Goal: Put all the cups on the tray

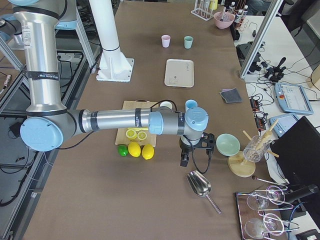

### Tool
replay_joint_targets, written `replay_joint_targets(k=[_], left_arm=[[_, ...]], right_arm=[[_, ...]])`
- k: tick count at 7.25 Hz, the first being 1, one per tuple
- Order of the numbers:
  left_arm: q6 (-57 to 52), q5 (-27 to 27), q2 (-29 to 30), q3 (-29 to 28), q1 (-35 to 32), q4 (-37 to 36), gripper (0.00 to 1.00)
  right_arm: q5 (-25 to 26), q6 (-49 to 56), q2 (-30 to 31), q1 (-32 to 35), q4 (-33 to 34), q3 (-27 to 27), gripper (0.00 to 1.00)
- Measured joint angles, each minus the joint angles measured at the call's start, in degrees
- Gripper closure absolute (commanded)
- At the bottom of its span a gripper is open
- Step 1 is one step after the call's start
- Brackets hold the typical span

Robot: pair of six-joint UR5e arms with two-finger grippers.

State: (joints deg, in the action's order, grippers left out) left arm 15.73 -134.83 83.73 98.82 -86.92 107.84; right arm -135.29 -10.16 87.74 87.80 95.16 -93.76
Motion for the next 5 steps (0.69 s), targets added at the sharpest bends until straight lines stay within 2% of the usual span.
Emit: replay_joint_targets(k=[5], left_arm=[[0.0, 0.0, 0.0, -0.4, 0.0, -0.1, 0.02]], right_arm=[[-0.9, 0.2, 0.0, 0.0, 0.0, -0.3, 0.0]])
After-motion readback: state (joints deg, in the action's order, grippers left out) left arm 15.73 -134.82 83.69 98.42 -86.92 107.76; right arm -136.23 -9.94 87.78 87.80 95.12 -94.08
